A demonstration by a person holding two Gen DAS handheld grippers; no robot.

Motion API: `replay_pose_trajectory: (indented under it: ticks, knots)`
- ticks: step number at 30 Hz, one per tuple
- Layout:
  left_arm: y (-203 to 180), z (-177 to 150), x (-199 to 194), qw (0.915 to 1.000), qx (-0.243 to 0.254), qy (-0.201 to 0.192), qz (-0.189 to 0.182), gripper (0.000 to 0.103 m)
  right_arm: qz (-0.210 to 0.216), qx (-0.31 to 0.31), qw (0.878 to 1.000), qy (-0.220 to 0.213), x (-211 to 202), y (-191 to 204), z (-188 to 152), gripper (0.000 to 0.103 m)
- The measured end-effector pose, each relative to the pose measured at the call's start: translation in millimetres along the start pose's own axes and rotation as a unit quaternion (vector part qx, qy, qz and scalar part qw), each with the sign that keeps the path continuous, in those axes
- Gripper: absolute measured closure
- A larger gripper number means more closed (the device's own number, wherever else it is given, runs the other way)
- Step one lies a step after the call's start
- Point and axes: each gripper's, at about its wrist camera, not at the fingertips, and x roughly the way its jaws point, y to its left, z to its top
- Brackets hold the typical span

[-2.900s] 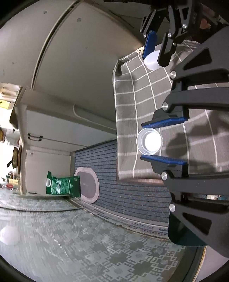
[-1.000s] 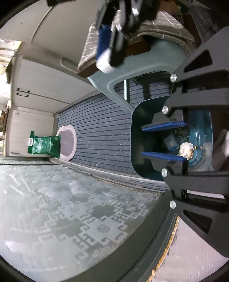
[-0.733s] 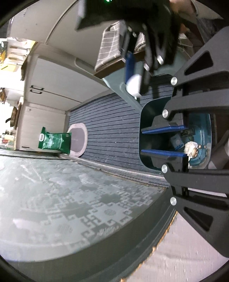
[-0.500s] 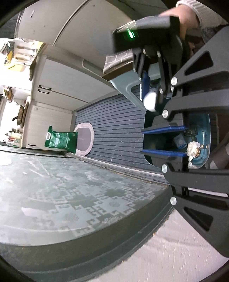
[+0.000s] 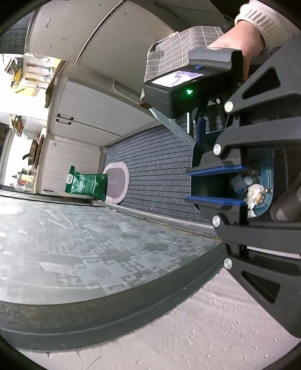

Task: Collect trash

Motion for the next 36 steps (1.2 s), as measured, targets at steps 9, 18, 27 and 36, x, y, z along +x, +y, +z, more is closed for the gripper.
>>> replay_pose_trajectory:
  ticks: [9,18,27,36]
  knots:
    - [-14,0,-14,0.9998,0.018,-0.011,-0.007,0.084,0.003,0.005,1.000,0.004,-17,3,-14,0.064]
    - [-35,-10,-35,0.9988,0.039,-0.030,-0.009,0.083,-0.005,0.014,0.998,-0.066,-87,0,-30,0.064]
    - [-66,-22,-55,0.9968,0.050,-0.059,-0.020,0.072,-0.038,0.021,0.988,-0.147,-171,-6,-54,0.064]
    - [-79,-29,-60,0.9963,0.040,-0.075,-0.016,0.043,-0.067,0.053,0.978,-0.192,-227,-28,-92,0.044]
